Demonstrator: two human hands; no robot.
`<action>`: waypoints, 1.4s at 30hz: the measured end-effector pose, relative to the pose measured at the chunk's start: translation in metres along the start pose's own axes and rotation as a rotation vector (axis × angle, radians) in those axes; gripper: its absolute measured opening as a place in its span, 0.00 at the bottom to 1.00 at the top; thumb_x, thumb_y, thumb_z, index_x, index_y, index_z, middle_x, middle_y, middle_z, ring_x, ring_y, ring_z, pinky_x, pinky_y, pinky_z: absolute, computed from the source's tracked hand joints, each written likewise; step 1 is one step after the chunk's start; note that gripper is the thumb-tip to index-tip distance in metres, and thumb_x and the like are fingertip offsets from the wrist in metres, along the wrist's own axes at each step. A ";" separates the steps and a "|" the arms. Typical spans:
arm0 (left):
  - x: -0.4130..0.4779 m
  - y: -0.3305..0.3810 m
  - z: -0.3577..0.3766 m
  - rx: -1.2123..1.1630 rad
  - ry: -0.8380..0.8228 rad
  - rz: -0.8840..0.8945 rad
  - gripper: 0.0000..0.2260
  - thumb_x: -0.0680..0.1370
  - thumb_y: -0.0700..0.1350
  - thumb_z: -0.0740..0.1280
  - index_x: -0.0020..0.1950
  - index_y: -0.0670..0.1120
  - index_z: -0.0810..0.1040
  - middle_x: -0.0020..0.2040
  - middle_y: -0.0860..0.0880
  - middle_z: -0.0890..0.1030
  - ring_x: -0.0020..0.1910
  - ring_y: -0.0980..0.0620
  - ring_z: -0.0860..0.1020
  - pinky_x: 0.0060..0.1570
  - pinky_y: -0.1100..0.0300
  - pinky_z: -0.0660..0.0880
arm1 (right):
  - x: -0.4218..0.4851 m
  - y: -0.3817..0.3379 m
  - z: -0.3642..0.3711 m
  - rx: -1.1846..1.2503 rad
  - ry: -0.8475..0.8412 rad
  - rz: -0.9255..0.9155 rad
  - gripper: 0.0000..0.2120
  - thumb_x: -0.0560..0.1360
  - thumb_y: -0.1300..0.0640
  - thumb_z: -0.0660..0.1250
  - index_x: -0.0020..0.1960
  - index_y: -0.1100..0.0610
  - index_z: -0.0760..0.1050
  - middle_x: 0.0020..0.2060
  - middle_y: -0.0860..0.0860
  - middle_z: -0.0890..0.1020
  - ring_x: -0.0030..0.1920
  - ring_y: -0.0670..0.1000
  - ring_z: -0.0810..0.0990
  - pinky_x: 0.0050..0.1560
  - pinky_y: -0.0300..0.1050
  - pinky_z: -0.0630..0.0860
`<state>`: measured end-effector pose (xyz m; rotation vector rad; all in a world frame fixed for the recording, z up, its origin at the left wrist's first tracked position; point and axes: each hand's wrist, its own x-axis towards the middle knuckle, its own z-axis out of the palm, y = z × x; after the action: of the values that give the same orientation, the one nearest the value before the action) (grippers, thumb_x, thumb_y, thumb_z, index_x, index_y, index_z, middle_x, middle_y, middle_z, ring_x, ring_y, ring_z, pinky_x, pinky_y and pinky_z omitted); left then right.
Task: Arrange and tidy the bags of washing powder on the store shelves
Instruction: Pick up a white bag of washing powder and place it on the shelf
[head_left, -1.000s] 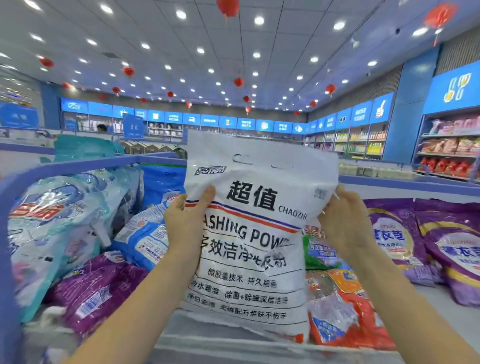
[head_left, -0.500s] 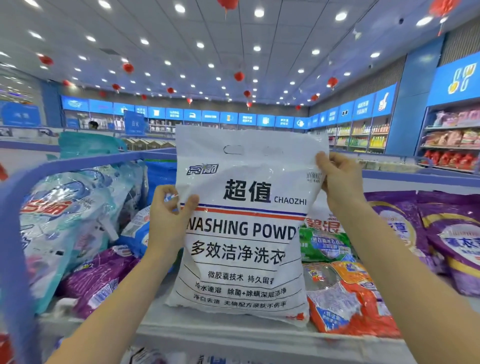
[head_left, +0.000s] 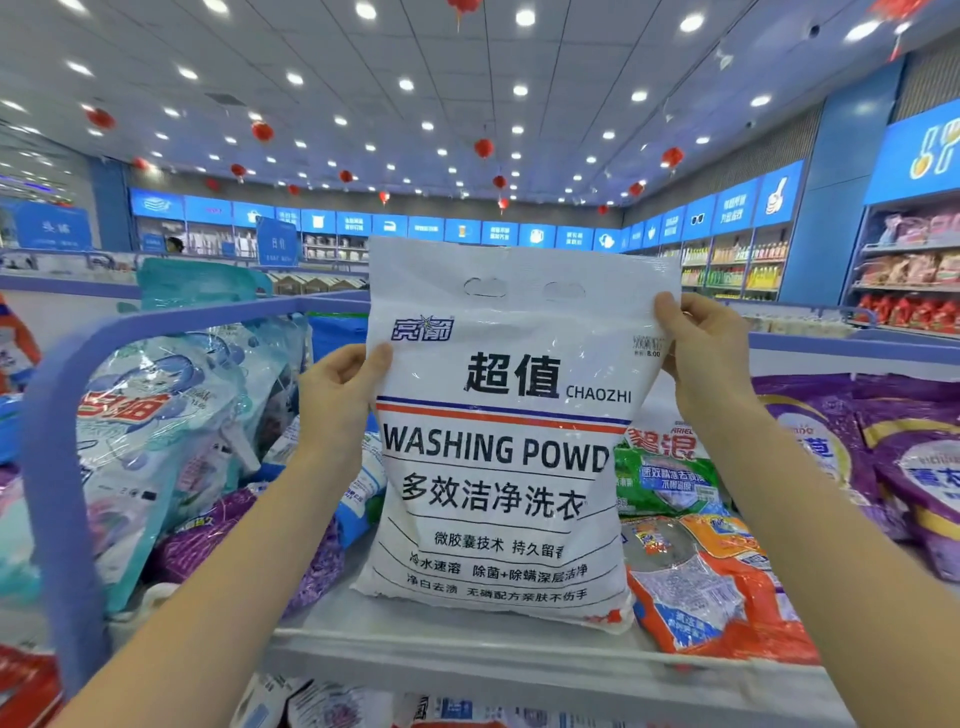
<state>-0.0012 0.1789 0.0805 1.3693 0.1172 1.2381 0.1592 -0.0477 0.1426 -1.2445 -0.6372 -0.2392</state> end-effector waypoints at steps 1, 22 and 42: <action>-0.001 -0.004 -0.003 -0.058 -0.064 -0.069 0.05 0.76 0.47 0.67 0.42 0.48 0.80 0.36 0.52 0.82 0.33 0.57 0.79 0.35 0.64 0.77 | -0.001 0.000 0.001 0.009 0.003 0.009 0.08 0.79 0.59 0.62 0.43 0.58 0.75 0.38 0.52 0.79 0.39 0.50 0.76 0.45 0.49 0.73; -0.046 -0.027 -0.010 0.226 -0.338 -0.273 0.43 0.37 0.61 0.79 0.49 0.51 0.75 0.40 0.59 0.85 0.40 0.56 0.83 0.37 0.62 0.76 | 0.014 -0.030 0.003 0.146 0.132 -0.009 0.11 0.78 0.59 0.63 0.38 0.56 0.74 0.36 0.51 0.79 0.36 0.47 0.77 0.39 0.43 0.77; -0.265 0.038 0.325 -0.192 -0.583 -0.287 0.21 0.53 0.47 0.77 0.44 0.48 0.77 0.31 0.58 0.83 0.32 0.62 0.81 0.30 0.65 0.76 | -0.098 -0.144 -0.413 -0.286 0.248 0.056 0.17 0.72 0.39 0.62 0.56 0.47 0.72 0.47 0.45 0.82 0.43 0.43 0.80 0.46 0.43 0.72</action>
<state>0.0895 -0.2311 0.0541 1.4333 -0.2029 0.5655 0.1404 -0.4955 0.1298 -1.4757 -0.3610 -0.4423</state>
